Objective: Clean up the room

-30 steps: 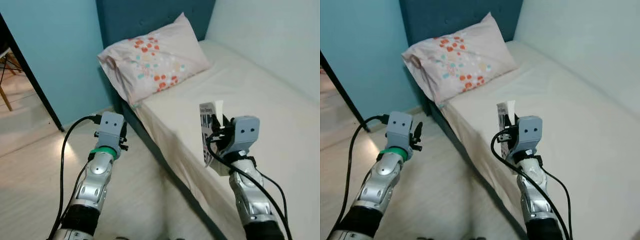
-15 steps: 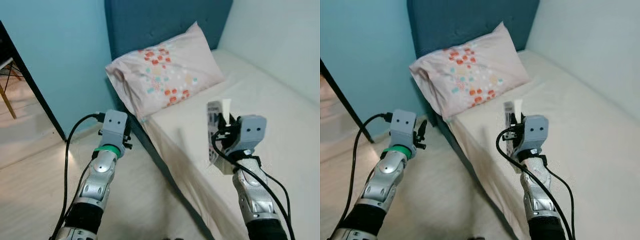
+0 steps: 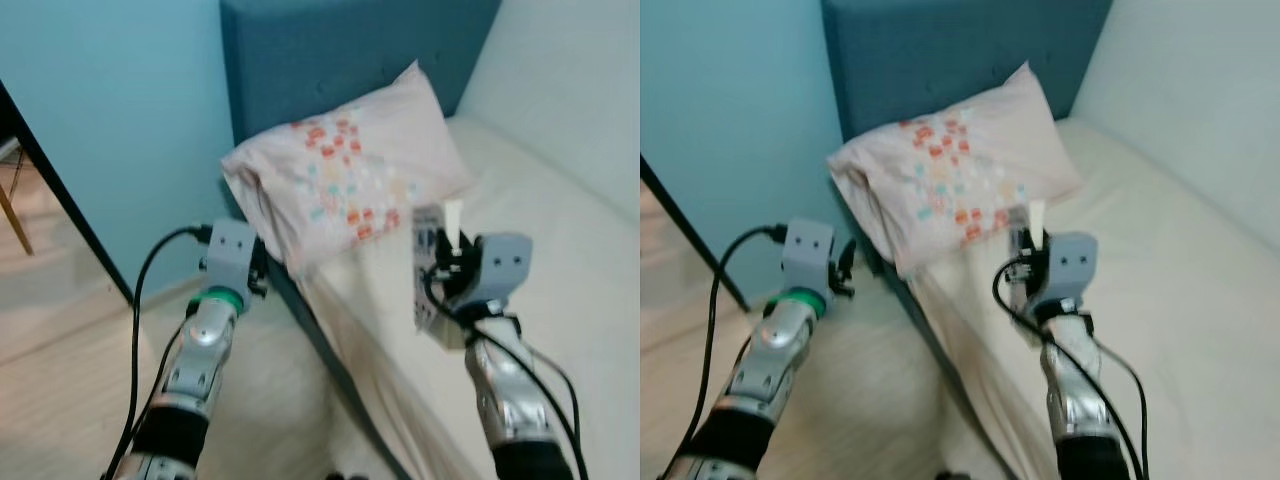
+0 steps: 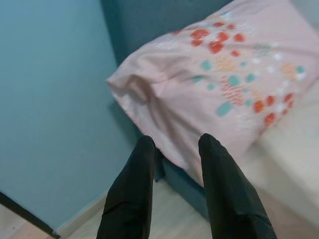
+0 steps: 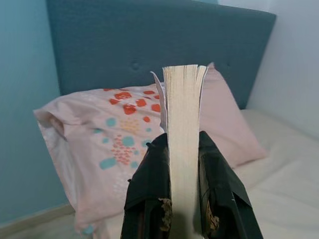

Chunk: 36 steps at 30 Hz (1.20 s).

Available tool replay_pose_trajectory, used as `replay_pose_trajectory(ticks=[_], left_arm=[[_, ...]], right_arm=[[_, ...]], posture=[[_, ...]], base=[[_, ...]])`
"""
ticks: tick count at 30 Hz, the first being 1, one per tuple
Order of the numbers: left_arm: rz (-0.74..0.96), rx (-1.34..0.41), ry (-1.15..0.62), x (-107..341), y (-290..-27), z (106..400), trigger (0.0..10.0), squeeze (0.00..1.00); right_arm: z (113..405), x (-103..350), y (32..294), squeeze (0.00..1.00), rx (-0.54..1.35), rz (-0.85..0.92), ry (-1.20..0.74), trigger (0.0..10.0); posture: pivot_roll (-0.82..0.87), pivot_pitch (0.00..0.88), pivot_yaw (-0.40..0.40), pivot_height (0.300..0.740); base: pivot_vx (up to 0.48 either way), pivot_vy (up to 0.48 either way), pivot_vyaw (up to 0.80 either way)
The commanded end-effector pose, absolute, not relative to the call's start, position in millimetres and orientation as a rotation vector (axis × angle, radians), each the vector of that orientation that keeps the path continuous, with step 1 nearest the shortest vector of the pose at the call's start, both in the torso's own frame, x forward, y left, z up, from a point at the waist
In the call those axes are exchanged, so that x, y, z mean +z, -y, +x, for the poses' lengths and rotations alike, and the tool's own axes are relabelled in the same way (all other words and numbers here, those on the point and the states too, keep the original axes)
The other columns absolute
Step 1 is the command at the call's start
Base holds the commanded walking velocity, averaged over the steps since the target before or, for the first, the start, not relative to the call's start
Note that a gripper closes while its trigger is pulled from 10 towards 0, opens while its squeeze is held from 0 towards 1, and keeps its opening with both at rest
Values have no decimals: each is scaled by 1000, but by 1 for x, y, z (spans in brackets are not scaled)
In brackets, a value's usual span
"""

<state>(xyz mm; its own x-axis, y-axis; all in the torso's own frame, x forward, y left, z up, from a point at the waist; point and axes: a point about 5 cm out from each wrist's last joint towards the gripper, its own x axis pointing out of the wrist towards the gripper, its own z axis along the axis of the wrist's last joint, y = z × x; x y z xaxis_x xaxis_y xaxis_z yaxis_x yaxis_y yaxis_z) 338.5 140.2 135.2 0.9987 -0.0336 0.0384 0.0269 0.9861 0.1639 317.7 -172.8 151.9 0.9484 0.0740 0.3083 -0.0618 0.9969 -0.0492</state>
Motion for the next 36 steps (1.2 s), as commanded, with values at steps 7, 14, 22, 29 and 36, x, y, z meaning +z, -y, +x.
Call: replay_pose_trajectory(ticks=[7,14,22,29,36], left_arm=[[157,-30,27,131,-140,337,10000,0],[155,-117,32,130,-131,333,10000,0],[140,-166,44,132,-123,331,10000,0],[131,-170,51,135,-121,333,10000,0],[132,-181,42,134,-121,330,10000,0]], right_arm=[[316,153,172,0,78,30,329,10000],[316,150,186,0,-13,39,316,10000],[316,146,195,0,-72,57,304,10000],[316,144,196,0,-83,67,298,10000],[316,138,195,0,-72,209,266,10000]], posture=[[7,96,7,740],[8,98,5,740],[8,98,5,740],[4,100,10,740],[3,114,17,740]], base=[[469,0,0],[181,0,0],[0,0,0],[0,0,0],[0,0,0]])
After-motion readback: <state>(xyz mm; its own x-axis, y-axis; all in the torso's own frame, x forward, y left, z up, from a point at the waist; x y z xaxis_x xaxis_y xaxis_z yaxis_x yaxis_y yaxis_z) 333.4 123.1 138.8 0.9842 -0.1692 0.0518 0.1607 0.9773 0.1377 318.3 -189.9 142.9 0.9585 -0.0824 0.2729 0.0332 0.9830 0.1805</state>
